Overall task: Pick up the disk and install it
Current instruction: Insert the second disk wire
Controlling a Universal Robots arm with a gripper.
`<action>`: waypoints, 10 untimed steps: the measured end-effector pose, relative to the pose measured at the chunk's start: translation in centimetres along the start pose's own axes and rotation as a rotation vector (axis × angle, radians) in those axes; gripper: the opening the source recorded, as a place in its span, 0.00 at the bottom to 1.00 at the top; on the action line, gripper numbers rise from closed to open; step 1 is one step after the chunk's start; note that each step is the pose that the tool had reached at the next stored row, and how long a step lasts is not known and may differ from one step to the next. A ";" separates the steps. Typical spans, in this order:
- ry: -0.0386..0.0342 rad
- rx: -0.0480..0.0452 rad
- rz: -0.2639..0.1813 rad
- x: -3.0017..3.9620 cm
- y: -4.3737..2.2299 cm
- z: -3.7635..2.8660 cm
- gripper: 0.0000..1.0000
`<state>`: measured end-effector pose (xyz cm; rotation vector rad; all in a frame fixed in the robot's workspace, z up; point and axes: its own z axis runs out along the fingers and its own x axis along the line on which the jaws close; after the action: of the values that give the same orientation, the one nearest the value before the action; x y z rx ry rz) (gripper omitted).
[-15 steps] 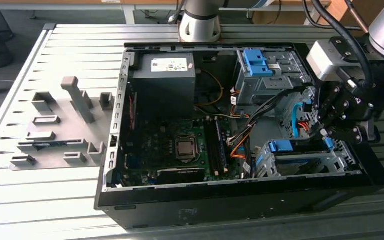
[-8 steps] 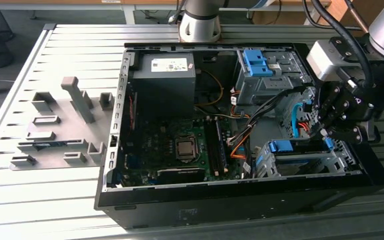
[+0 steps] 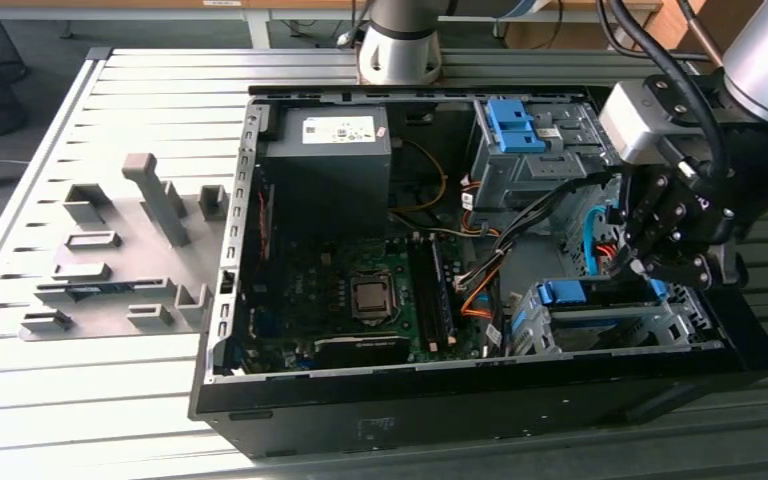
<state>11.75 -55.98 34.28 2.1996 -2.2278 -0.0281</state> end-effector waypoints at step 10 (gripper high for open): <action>0.0001 0.0006 0.000 0.03 0.68 -1.03 0.11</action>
<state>11.09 -56.00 35.33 2.1999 -2.2279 -0.0274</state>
